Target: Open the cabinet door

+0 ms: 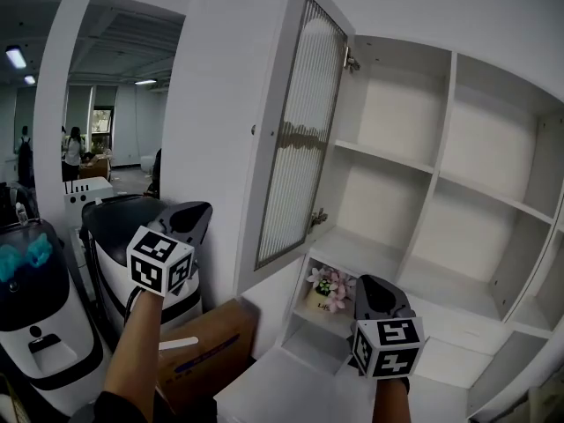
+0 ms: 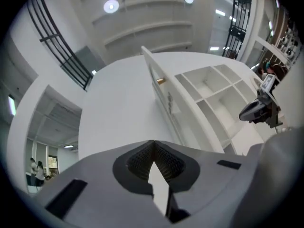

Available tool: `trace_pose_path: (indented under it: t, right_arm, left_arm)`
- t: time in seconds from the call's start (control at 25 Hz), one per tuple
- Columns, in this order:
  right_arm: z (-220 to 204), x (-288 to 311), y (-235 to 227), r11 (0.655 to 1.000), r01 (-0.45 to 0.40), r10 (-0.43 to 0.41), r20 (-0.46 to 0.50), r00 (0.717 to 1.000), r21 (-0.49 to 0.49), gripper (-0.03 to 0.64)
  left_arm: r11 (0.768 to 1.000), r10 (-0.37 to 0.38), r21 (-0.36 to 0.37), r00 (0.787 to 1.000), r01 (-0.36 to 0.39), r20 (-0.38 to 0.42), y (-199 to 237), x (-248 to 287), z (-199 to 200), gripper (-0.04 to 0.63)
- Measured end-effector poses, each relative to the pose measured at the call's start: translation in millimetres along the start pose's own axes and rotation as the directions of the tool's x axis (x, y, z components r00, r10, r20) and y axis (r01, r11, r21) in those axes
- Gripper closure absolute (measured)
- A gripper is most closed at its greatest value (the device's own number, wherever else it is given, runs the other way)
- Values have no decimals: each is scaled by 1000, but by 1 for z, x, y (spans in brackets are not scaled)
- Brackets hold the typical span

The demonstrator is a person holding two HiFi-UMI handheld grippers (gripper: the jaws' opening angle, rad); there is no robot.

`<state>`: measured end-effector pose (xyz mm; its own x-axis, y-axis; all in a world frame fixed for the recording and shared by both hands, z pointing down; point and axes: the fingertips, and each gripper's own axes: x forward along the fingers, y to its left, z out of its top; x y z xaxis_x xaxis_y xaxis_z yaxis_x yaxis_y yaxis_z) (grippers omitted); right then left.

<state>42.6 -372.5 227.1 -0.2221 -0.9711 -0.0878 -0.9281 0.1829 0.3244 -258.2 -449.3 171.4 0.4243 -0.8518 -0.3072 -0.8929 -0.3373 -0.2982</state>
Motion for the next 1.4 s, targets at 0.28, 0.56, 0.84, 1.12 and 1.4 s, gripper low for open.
trace_pose_path:
  t: [0.28,0.56,0.84,1.12,1.4]
  right_arm:
    - [-47,-42,-19,999,0,2,-24,1000,51,595]
    - [-126,-107,-54,981,118,-104,-91,990,153,595]
    - [-179,-183,-90,942,295,-266,-180,947,158,595]
    - [-216,-253,-125,878,449,-399,-263,878,165,595]
    - [-217,-261,-134,860,481,-432,-255,865,172,597]
  left_arm:
    - [991,93,-83,983,-107,-162,-60,-74,-105,586]
    - [973,-34,-231,971,-23,-236,-187,-90,-173,586]
    - [922,-290,-306,946,237,-143,-324,-51,-143,586]
    - [837,-475,-327,879,438,-37,-425,-26,-102,586]
    - [818,-511,-320,860,478,-22,-445,-21,-97,586]
